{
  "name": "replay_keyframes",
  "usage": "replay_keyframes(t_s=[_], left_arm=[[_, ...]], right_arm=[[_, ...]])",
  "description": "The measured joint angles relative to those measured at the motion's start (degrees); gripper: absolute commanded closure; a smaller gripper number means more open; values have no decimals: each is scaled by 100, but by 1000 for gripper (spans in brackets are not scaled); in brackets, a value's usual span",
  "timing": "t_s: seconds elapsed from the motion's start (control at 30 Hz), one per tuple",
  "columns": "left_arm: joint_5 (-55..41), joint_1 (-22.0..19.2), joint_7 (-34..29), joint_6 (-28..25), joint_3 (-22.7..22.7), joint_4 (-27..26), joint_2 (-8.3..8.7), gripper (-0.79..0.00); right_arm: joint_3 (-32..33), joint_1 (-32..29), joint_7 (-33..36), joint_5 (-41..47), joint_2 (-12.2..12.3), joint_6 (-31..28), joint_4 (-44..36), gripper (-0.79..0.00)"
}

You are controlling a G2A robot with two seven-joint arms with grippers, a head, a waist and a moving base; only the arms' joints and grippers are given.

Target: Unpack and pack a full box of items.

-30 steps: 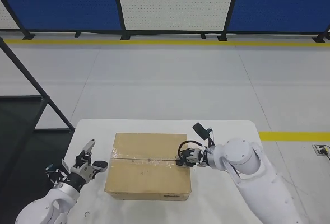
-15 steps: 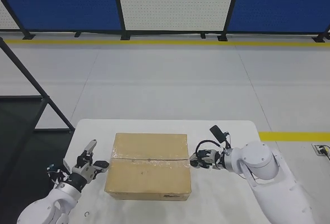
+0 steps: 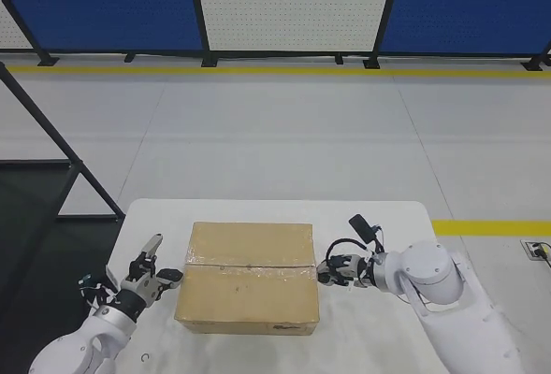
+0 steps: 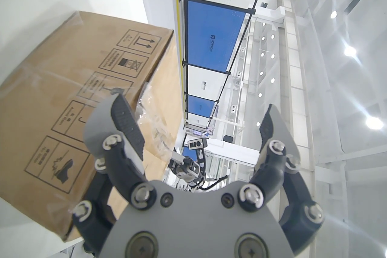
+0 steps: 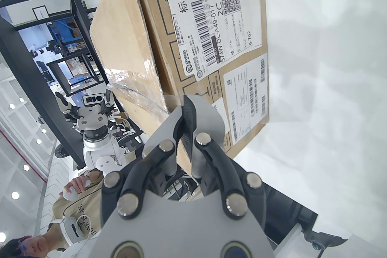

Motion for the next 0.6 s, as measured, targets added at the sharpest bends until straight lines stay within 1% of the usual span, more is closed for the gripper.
replay_keyframes(t_s=[0.17, 0.33, 0.4, 0.57, 0.6], left_arm=[[9, 15, -14, -1, -6, -15, -2, -785], [-84, 54, -21, -192, -91, -114, -11, -785], [-361, 80, -121, -287, -220, -182, -17, -785], [-489, 190, -29, -465, -530, -415, -15, -785], [-519, 218, 16, -505, -580, -466, -19, -785]], right_arm=[[22, -27, -151, 86, 18, -84, -31, 0], [385, -240, -768, 389, 46, -344, -296, 0], [589, -375, -990, 564, 65, -505, -419, 0], [1074, -631, -1305, 902, 121, -879, -586, 0], [1197, -674, -1350, 1024, 133, -994, -586, -65]])
